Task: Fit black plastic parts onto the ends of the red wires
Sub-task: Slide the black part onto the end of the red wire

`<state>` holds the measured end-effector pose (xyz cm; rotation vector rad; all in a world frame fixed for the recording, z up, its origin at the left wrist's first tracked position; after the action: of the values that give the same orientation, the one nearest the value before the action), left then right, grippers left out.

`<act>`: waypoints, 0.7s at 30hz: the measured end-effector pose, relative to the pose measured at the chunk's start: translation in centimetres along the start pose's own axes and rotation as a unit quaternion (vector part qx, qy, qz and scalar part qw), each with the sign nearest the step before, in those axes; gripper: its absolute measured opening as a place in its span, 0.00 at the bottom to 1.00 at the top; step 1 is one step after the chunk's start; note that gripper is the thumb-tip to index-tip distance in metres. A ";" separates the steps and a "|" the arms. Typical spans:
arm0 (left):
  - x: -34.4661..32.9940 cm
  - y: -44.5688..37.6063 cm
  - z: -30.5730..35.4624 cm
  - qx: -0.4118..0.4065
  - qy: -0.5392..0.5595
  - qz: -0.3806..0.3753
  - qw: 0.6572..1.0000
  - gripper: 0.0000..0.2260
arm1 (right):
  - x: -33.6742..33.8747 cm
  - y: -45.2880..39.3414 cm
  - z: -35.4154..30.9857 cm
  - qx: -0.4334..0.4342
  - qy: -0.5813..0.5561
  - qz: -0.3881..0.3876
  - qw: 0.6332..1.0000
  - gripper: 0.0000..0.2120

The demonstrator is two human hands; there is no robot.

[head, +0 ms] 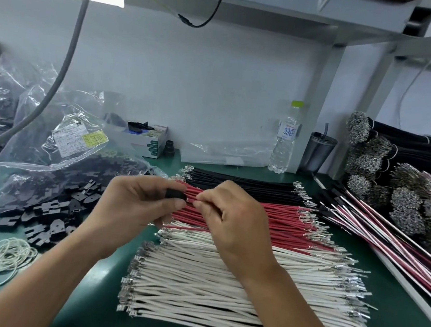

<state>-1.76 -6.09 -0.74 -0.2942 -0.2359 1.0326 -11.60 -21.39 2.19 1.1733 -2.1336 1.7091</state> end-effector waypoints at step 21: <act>1.3 -0.4 -1.1 0.005 -0.032 0.041 0.999 0.09 | -2.4 3.0 -4.1 -0.020 0.054 -0.263 0.963 0.07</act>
<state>-0.43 -5.27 -1.58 -0.2629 -0.2785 1.1250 -13.31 -16.57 -0.02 1.4339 -1.5901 1.4412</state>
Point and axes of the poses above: each hand's wrist, its own y-axis away from the middle knuckle, its own x-axis out of the back of the hand, z = x × y, the point moved 6 cm from there along -y, towards the middle knuckle, and after that the axes turned 1 degree about -x, right-handed, at the moved point
